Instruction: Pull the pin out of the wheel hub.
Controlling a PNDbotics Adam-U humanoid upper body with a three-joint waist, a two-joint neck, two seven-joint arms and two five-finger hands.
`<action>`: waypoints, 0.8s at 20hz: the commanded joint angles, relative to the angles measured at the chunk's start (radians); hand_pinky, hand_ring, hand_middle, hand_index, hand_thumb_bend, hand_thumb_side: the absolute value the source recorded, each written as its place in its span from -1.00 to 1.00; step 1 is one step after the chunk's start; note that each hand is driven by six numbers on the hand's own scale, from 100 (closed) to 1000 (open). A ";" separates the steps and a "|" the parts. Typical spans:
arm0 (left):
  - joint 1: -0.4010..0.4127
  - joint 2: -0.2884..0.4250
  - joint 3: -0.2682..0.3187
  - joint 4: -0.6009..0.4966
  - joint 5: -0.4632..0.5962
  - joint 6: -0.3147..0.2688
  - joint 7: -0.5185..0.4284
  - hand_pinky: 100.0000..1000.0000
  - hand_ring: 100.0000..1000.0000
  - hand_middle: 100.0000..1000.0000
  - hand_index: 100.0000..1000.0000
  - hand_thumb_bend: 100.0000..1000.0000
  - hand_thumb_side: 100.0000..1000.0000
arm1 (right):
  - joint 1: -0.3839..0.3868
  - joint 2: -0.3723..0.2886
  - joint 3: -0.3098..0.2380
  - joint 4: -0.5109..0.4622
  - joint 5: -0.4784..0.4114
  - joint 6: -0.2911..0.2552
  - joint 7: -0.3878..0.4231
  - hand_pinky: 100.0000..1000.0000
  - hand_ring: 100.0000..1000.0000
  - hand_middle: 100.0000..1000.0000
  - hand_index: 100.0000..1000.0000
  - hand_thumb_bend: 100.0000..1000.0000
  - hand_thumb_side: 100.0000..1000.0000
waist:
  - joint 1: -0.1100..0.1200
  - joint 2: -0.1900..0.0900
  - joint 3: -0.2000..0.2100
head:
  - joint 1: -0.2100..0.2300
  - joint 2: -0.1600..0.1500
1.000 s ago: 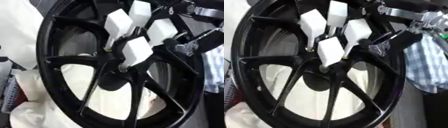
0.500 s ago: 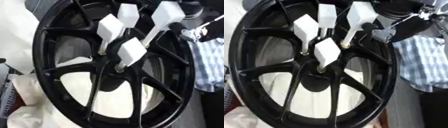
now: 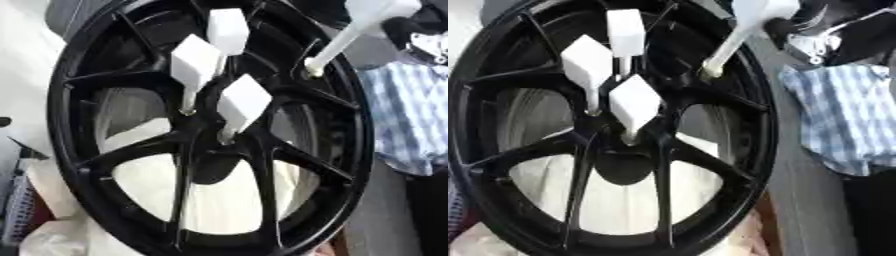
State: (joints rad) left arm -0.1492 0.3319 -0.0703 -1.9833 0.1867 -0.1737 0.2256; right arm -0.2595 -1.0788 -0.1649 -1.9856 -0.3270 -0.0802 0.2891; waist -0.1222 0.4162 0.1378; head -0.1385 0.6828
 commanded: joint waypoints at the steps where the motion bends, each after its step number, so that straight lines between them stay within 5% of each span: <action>1: 0.001 0.001 0.014 -0.017 -0.008 -0.009 0.008 0.25 0.52 0.14 0.38 -0.98 0.56 | 0.073 -0.018 -0.098 -0.014 -0.018 -0.005 -0.089 0.61 0.15 -0.65 -0.35 -1.00 -0.78 | 0.019 -0.018 -0.010 | 0.027 -0.014; 9: 0.000 -0.010 0.023 -0.017 -0.019 -0.027 0.019 0.25 0.52 0.14 0.38 -1.00 0.54 | 0.326 0.150 -0.255 -0.014 0.170 -0.061 -0.303 0.59 0.16 -0.57 -0.28 -1.00 -0.78 | 0.058 -0.003 -0.035 | 0.066 -0.013; 16: -0.005 -0.023 0.032 -0.017 -0.020 -0.036 0.035 0.25 0.52 0.14 0.38 -1.00 0.54 | 0.471 0.418 -0.269 -0.014 0.506 -0.049 -0.461 0.60 0.20 -0.51 -0.22 -1.00 -0.78 | 0.071 0.004 -0.030 | 0.083 -0.025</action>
State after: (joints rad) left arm -0.1488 0.3054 -0.0495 -1.9833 0.1740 -0.2070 0.2557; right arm 0.2079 -0.6839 -0.4186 -1.9856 0.1248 -0.1345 -0.1448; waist -0.0521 0.4348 0.1080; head -0.0581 0.6731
